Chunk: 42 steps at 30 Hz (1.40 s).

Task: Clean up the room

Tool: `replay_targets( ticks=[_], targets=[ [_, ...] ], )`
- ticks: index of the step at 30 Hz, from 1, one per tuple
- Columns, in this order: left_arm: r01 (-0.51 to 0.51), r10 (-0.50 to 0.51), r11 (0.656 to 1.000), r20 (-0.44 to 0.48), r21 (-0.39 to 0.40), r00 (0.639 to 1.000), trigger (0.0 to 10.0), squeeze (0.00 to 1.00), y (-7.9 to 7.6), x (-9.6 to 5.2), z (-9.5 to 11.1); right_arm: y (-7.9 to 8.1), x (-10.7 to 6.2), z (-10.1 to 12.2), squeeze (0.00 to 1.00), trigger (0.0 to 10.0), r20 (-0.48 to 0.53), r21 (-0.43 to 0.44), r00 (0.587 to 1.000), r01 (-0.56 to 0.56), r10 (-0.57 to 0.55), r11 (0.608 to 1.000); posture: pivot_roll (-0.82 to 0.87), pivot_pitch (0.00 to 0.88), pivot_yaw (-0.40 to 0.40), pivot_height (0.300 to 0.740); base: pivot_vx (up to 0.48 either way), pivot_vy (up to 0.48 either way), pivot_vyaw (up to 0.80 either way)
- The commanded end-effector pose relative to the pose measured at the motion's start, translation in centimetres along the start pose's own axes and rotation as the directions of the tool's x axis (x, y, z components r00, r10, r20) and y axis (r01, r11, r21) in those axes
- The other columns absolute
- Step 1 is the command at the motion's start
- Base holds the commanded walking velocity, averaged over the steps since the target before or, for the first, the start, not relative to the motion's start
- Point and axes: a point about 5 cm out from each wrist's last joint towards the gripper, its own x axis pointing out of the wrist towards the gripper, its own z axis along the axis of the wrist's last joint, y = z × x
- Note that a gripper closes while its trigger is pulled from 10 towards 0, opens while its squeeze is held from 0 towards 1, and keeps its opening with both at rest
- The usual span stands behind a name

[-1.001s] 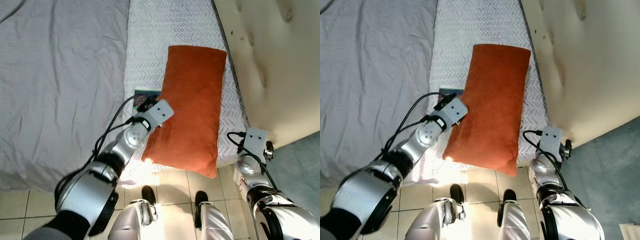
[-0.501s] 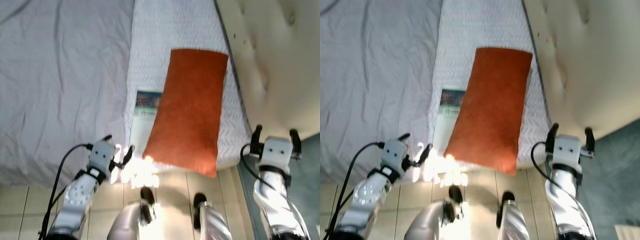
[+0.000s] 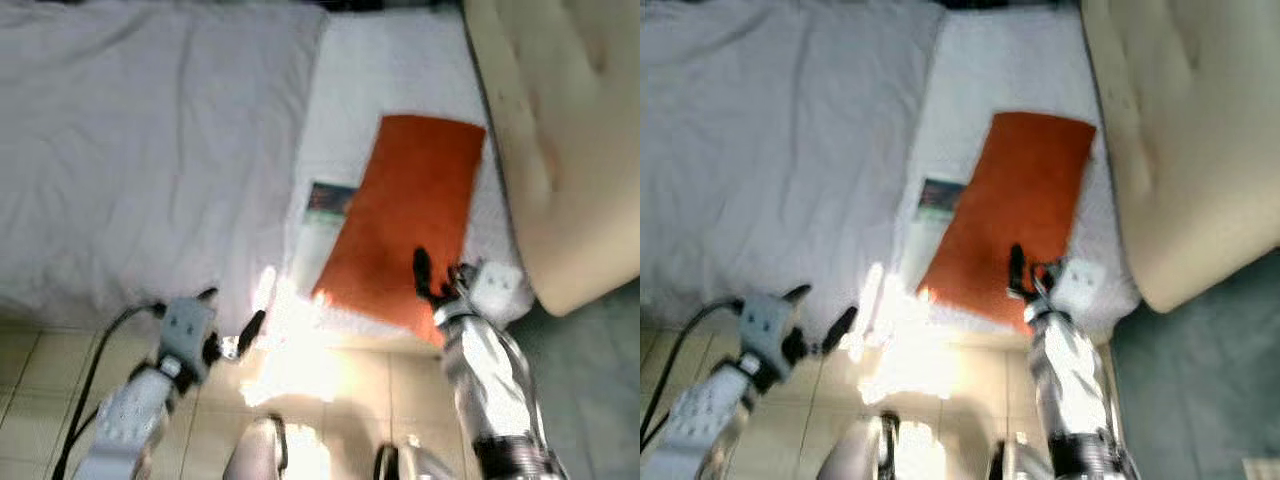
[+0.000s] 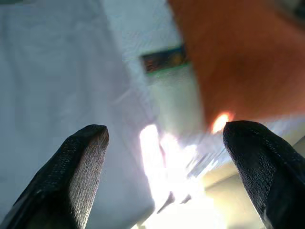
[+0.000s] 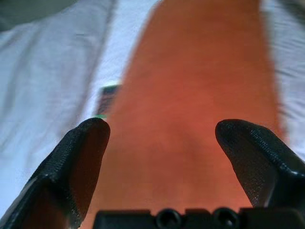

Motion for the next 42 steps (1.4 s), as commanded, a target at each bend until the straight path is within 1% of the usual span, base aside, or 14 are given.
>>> replay_targets(
  ticks=[1,5,9,10,13,14,15,16,20,24,28,36,38,42],
  targets=[
    [-0.024,0.026,0.999,-0.041,0.045,0.999,10.0,0.00,0.1,-1.3,-0.5,-2.0,-0.9,0.7,0.00,10.0,0.028,-0.083,0.997,0.076,-0.074,0.994,-0.03,0.253,-0.001,0.740,0.000,0.000,0.00],
    [-0.019,0.017,1.000,-0.120,-0.021,0.993,10.0,0.00,-0.5,-4.0,-0.2,-1.5,-5.3,2.3,0.00,10.0,0.139,-0.243,0.988,0.100,-0.068,0.965,-0.03,0.175,-0.018,0.740,0.000,0.000,0.00],
    [-0.053,0.046,0.996,-0.102,-0.068,0.994,10.0,0.00,-1.5,-4.0,0.5,-1.3,-8.6,2.5,0.00,10.0,0.174,-0.328,0.984,0.097,-0.040,0.940,-0.03,0.123,-0.018,0.740,0.000,0.000,0.00],
    [-0.053,0.046,0.996,-0.102,-0.068,0.994,10.0,0.00,-1.5,-4.0,0.5,-1.3,-8.6,2.5,0.00,10.0,0.174,-0.328,0.984,0.097,-0.040,0.940,-0.03,0.123,-0.018,0.740,0.000,0.000,0.00],
    [-0.071,0.067,0.993,-0.050,-0.095,0.997,10.0,0.00,-2.7,-3.5,1.5,-2.1,-11.1,3.6,0.00,10.0,0.245,-0.326,0.964,0.184,-0.105,0.927,-0.03,0.053,-0.019,0.740,0.000,0.000,0.00],
    [-0.078,0.074,0.989,-0.040,-0.125,0.996,10.0,0.00,-2.8,-3.2,1.8,-2.3,-11.6,4.0,0.00,10.0,0.255,-0.322,0.959,0.205,-0.123,0.924,-0.03,0.024,-0.018,0.740,0.000,0.000,0.00],
    [-0.099,0.100,0.974,-0.007,-0.203,0.995,10.0,0.00,-2.7,-2.8,2.3,-2.6,-12.4,4.6,0.00,10.0,0.270,-0.315,0.954,0.217,-0.132,0.924,-0.02,0.000,-0.022,0.740,0.000,0.000,0.00],
    [-0.103,0.105,0.969,-0.004,-0.223,0.994,10.0,0.00,-2.7,-2.6,2.4,-2.6,-12.6,4.8,0.00,10.0,0.269,-0.316,0.954,0.218,-0.134,0.923,-0.02,0.000,-0.022,0.740,0.379,0.000,0.00],
    [-0.096,0.095,0.974,-0.012,-0.204,0.995,10.0,0.00,-2.7,-1.6,2.2,-3.0,-12.6,4.8,0.00,10.0,0.264,-0.345,0.956,0.218,-0.128,0.913,-0.02,0.000,-0.020,0.740,0.424,0.000,0.00],
    [-0.119,0.119,0.965,-0.014,-0.233,0.993,10.0,0.00,-2.2,1.0,1.2,-2.9,-11.1,3.4,0.00,10.0,0.205,-0.335,0.974,0.167,-0.101,0.927,-0.03,0.000,-0.017,0.740,0.446,0.000,0.00],
    [-0.121,0.116,0.964,-0.035,-0.235,0.993,10.0,0.00,-1.9,1.8,0.5,-1.9,-9.8,3.1,0.00,10.0,0.189,-0.346,0.981,0.108,-0.043,0.932,-0.03,0.000,-0.010,0.740,0.446,0.000,0.00],
    [0.010,-0.016,0.982,-0.028,-0.190,0.999,10.0,0.00,-2.9,3.6,0.0,-2.6,-8.4,-0.2,0.00,10.0,0.064,-0.320,0.996,0.079,-0.062,0.944,-0.05,0.000,0.013,0.740,0.447,0.000,0.00],
    [0.033,-0.037,0.983,-0.021,-0.180,0.999,10.0,0.00,-3.0,3.8,0.1,-2.7,-8.3,-0.3,0.00,10.0,0.060,-0.330,0.996,0.083,-0.067,0.940,-0.05,0.000,0.018,0.740,0.446,0.000,0.00],
    [0.152,-0.158,0.981,-0.039,-0.123,0.987,10.0,0.00,-3.6,4.9,0.1,-3.4,-8.1,-0.6,0.00,10.0,0.072,-0.339,0.991,0.131,-0.113,0.932,-0.06,0.000,0.032,0.740,0.462,0.000,0.00]
  ],
)
